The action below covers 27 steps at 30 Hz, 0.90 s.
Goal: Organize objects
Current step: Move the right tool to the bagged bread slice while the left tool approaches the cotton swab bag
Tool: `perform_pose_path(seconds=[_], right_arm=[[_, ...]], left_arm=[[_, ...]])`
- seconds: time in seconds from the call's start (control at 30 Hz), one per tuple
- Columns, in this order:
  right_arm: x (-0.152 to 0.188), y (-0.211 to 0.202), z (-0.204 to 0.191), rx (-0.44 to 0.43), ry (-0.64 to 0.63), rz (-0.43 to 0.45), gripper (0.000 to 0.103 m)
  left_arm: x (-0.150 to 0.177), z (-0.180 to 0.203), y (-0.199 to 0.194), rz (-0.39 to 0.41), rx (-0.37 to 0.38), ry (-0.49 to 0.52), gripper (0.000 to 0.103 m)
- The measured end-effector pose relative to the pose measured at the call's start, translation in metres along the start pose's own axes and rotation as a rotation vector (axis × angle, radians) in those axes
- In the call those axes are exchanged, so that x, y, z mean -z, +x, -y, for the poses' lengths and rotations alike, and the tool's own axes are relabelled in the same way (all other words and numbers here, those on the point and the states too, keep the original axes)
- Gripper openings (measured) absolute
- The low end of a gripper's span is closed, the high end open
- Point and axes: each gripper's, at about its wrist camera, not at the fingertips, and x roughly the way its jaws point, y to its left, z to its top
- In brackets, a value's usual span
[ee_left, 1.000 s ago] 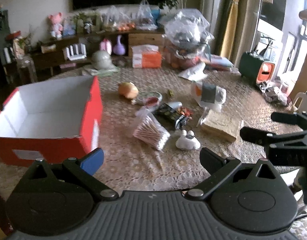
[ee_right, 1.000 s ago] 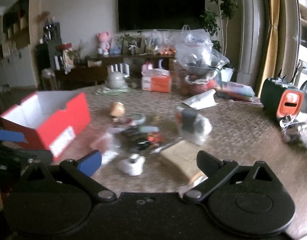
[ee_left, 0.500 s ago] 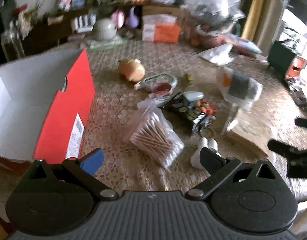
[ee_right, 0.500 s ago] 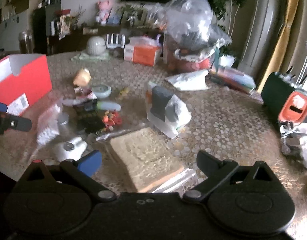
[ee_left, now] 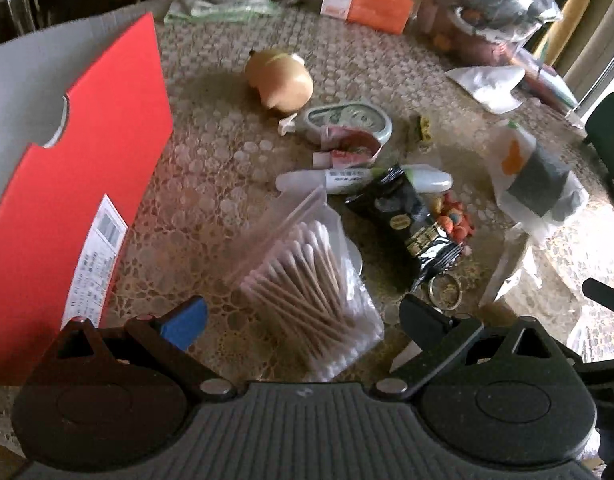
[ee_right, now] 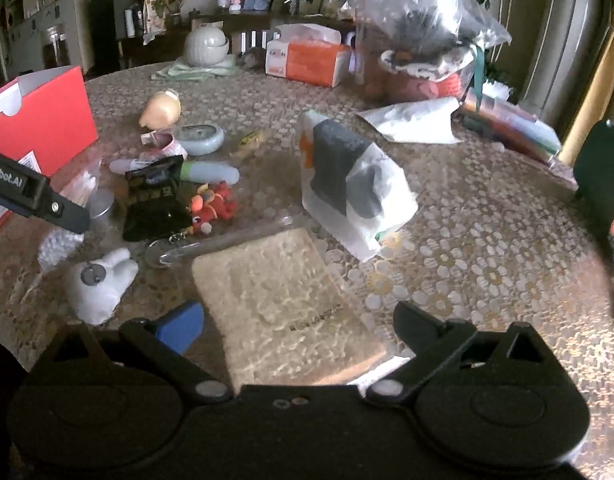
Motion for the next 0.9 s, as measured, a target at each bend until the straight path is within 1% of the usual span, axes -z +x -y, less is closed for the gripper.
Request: perform_pose_path(seconds=[0.17, 0.43, 0.53, 0.6, 0.63, 0.67, 0.73, 0.8, 0.87, 0.9], right_arm=[[0.001, 0.006, 0.000, -0.042, 0.007, -0.009, 0.101], [-0.001, 0.016, -0.002, -0.049, -0.012, -0.013, 0.102], [0.000, 0.018, -0.003, -0.046, -0.009, -0.013, 0.102], [0.000, 0.017, -0.005, -0.041, -0.010, -0.011, 0.101], [0.000, 0.016, -0.006, -0.038, -0.011, -0.011, 0.100], [0.000, 0.016, -0.006, -0.036, -0.010, -0.011, 0.100], [0.000, 0.015, -0.006, -0.037, -0.002, -0.014, 0.097], [-0.002, 0.013, -0.006, -0.036, 0.005, -0.013, 0.090], [-0.003, 0.011, -0.006, -0.034, 0.019, -0.016, 0.087], [-0.003, 0.010, -0.006, -0.033, 0.022, -0.014, 0.084]], left_arm=[[0.003, -0.003, 0.009, -0.018, -0.022, -0.009, 0.102], [0.004, -0.002, 0.010, 0.013, -0.037, 0.010, 0.102], [0.006, -0.003, 0.008, 0.023, -0.036, 0.016, 0.100], [0.008, -0.003, 0.005, 0.038, -0.041, 0.025, 0.092], [0.008, -0.003, 0.003, 0.051, -0.044, 0.036, 0.083], [0.009, -0.002, 0.002, 0.060, -0.052, 0.049, 0.078], [0.009, -0.003, 0.001, 0.062, -0.053, 0.062, 0.073], [0.009, -0.005, -0.001, 0.065, -0.043, 0.059, 0.065], [0.010, -0.006, -0.003, 0.069, -0.043, 0.058, 0.056], [0.010, -0.007, -0.003, 0.071, -0.044, 0.059, 0.054]])
